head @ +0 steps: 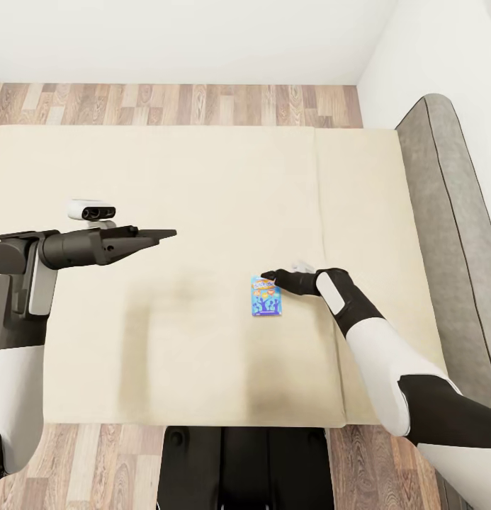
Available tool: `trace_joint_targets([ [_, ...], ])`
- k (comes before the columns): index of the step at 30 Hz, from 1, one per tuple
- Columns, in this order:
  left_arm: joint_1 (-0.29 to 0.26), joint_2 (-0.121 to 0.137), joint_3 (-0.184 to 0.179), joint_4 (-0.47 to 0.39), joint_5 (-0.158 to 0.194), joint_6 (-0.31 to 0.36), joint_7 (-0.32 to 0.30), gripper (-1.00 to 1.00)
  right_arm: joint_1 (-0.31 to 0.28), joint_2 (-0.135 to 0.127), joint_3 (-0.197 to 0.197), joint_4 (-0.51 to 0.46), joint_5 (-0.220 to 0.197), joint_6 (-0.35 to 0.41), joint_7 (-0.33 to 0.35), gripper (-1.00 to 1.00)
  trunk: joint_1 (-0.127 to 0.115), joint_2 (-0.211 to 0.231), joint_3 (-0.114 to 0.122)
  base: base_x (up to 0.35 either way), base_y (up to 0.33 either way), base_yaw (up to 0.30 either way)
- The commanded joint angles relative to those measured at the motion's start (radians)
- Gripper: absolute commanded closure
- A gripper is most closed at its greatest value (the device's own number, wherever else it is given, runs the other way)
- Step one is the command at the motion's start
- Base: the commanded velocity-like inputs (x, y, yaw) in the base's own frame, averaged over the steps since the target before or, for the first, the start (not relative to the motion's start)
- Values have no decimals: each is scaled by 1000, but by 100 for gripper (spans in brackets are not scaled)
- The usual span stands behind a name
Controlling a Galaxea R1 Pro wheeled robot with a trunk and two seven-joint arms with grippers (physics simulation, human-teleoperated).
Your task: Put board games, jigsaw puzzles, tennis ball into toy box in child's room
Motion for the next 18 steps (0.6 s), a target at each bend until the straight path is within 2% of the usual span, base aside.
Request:
trace_joint_targets([
  [1, 0, 0, 0, 0, 0, 11, -3, -100, 0, 0, -2, 0, 1, 4, 2, -100, 1, -2, -1, 0, 0, 0],
  [18, 0, 1, 3, 0, 0, 11, -3, -100, 0, 1, -1, 18, 0, 3, -1, -100, 1, -2, -1, 0, 0, 0],
])
